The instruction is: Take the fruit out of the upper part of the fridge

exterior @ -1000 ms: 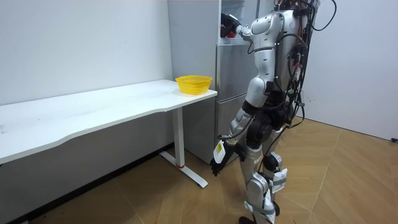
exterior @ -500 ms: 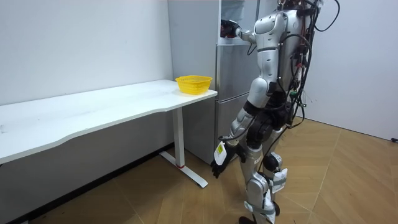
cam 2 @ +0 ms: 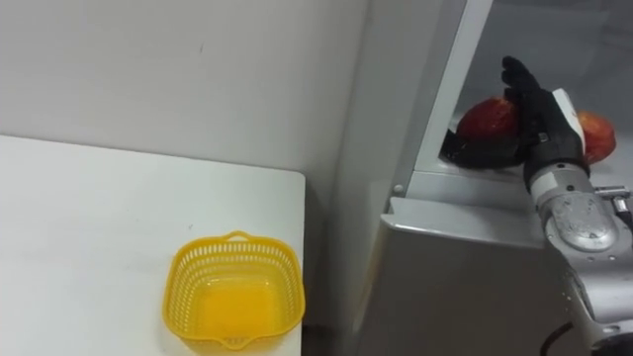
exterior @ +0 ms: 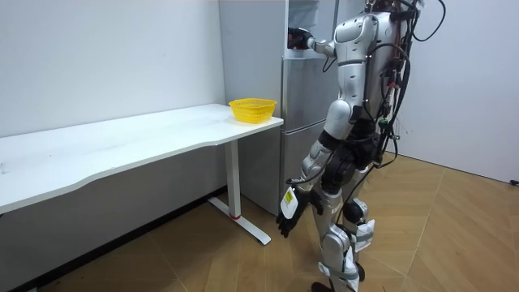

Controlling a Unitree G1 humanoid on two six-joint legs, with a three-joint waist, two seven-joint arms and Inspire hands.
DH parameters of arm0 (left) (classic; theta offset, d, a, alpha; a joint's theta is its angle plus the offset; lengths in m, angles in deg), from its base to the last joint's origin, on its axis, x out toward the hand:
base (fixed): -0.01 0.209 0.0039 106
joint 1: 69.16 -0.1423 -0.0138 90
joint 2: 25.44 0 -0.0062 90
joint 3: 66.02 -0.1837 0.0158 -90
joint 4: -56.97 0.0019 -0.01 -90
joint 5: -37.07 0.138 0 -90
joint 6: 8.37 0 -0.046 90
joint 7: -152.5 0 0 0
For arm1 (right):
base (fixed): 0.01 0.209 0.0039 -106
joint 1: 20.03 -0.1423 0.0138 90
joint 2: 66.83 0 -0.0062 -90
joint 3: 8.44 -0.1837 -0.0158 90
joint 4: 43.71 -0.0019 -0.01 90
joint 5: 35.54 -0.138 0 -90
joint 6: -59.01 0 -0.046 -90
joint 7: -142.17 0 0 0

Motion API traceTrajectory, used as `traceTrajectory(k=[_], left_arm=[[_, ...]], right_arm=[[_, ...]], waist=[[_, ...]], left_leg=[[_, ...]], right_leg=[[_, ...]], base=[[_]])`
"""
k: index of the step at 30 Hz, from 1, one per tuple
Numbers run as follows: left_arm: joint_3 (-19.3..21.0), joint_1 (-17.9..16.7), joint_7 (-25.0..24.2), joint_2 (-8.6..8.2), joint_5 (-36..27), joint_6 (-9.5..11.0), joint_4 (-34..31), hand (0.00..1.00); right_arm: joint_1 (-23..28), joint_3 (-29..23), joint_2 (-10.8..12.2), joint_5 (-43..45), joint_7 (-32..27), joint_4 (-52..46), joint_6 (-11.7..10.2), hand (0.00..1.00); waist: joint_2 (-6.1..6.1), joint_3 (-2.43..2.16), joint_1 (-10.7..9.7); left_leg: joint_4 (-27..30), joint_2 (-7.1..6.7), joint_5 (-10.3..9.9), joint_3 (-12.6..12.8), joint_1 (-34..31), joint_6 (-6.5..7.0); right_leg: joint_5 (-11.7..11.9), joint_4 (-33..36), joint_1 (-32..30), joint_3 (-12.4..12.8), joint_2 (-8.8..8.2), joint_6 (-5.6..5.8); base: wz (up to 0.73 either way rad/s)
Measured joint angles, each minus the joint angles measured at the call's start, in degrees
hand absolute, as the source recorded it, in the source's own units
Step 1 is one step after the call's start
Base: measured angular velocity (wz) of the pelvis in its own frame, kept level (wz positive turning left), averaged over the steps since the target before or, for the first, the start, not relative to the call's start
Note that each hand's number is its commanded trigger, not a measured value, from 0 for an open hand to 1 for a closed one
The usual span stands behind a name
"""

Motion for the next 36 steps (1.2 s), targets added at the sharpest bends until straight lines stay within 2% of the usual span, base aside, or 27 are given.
traceTrajectory(k=[8,12,17,24,33,35,36], left_arm=[[-0.01,0.09,-0.03,0.01,-0.02,-0.88,0.00,0.00],[-0.01,0.10,-0.03,0.01,-0.06,-0.96,0.00,0.00],[-0.01,0.31,0.00,0.01,-0.06,-1.16,0.00,0.00],[-0.02,0.34,0.00,0.02,-0.05,-2.16,0.00,0.00],[-0.54,0.58,0.04,0.07,0.00,-2.13,0.04,0.00],[-0.49,0.59,0.09,0.07,0.06,-2.13,0.01,0.00],[-0.48,0.64,0.14,0.06,0.05,-2.13,-0.01,0.00]], right_arm=[[-0.50,0.00,-0.06,0.02,2.00,0.04,2.07,1.00],[-0.50,0.01,-0.18,0.13,2.19,0.04,2.26,1.00],[-0.56,0.56,-1.10,0.33,2.62,0.01,2.29,1.00],[-1.22,0.74,-1.19,0.71,3.04,-0.29,3.03,1.00],[-1.23,1.30,-1.19,0.39,2.53,-0.67,2.95,1.00],[-1.17,1.26,-1.11,0.37,2.08,-1.48,3.11,1.00],[-1.01,1.20,-1.09,0.41,1.69,-2.34,3.47,1.00]], waist=[[0.11,-0.46,-0.23],[-0.11,-0.61,-0.23],[-0.20,-0.55,0.01],[-0.68,-0.26,0.10],[-0.36,-0.03,0.13],[-0.55,-0.16,0.00],[-0.45,-0.09,-0.16]], left_leg=[[0.10,0.01,0.00,0.02,-0.05,0.00],[0.17,0.01,0.00,0.02,-0.03,0.00],[0.14,0.04,0.00,0.05,-0.03,0.00],[0.07,0.04,-0.01,0.04,-0.03,-0.01],[0.05,0.00,0.00,0.08,0.09,-0.01],[0.04,0.01,0.00,0.12,0.02,-0.01],[-0.02,0.02,-0.01,0.16,-0.02,-0.01]], right_leg=[[0.00,0.05,0.08,0.02,0.01,0.00],[0.00,0.04,0.13,0.09,0.01,0.00],[0.00,0.02,0.13,0.07,0.02,0.00],[0.00,0.01,0.13,-0.05,0.02,0.00],[0.00,0.04,0.13,0.04,0.00,0.00],[0.00,0.05,0.07,0.12,0.01,0.00],[0.00,0.05,-0.01,0.21,0.03,0.00]], base=[[0.00],[0.00],[0.00],[0.00],[0.00],[0.00],[0.00]])
